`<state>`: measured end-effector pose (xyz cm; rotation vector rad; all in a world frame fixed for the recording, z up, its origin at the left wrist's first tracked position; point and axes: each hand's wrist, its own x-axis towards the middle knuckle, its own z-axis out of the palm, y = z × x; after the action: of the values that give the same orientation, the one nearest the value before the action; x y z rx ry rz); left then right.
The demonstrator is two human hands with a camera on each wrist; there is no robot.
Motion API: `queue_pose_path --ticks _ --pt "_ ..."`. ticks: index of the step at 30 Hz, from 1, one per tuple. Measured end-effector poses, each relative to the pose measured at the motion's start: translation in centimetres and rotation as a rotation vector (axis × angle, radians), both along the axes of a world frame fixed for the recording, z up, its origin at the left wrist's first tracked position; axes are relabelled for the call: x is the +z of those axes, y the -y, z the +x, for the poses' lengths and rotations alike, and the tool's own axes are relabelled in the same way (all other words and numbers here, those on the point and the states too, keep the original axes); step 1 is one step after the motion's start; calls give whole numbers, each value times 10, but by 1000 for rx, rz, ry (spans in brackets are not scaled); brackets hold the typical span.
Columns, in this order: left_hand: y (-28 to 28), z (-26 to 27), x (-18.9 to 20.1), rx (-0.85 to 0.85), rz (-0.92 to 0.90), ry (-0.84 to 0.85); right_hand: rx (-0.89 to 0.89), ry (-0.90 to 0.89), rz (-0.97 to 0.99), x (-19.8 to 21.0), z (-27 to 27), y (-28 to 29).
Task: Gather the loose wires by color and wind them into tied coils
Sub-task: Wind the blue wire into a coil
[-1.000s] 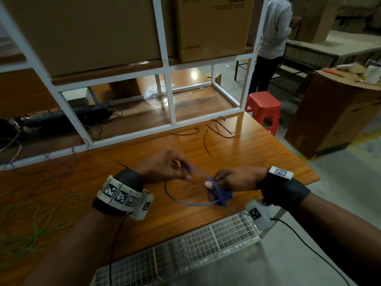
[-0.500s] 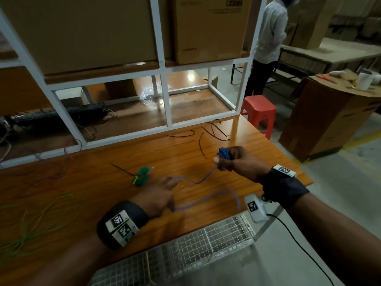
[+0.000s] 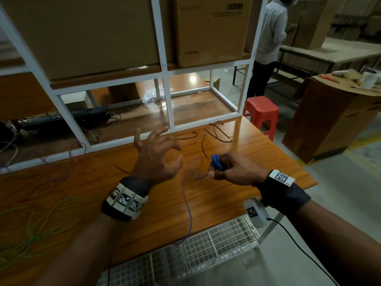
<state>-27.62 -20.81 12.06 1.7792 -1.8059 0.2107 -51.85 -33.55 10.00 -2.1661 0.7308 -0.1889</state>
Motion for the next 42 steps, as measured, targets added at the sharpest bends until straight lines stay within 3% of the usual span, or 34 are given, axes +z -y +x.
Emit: queue_pose_path --ticks 2,5,7,10,13,16,19,22,25,28,31,33,36,38,41,42 --pt "-1 -15 -14 -156 32 38 -39 66 36 -2 1 -1" --pt "0 -43 -40 -249 275 -121 -75 177 204 -2 1 2" --pt "4 -50 -47 -276 237 -275 -76 253 367 -3 0 2" --pt "15 -46 -41 -227 125 -308 -47 328 587 -2 -1 -2" --pt "23 -37 -34 -254 178 -414 -21 339 787 -3 -1 -5" --pt "30 -35 -20 -313 240 -538 114 287 900 -5 -2 -13" --pt "40 -41 -11 -311 314 -520 239 276 986 -10 -1 -25" --pt "42 -46 -13 -351 360 -545 305 496 1231 -4 1 -28" --pt "40 -52 -21 -310 368 -615 284 697 1342 3 3 -17" --pt "42 -59 -36 -204 329 -528 205 748 1271 1 5 -14" --pt "42 -54 -56 28 104 -442 38 853 1190 4 3 -10" --pt "34 -60 -60 39 69 -593 -120 982 1175 11 7 -5" --pt "25 -72 -62 -1 158 -881 -319 1094 1049 19 17 -1" --pt "23 -73 -63 -12 239 -1007 -392 1003 786 17 22 0" --pt "17 -64 -63 10 359 -1185 -472 615 114 -4 21 6" --pt "13 -60 -63 9 371 -1285 -453 476 -18 -11 18 9"
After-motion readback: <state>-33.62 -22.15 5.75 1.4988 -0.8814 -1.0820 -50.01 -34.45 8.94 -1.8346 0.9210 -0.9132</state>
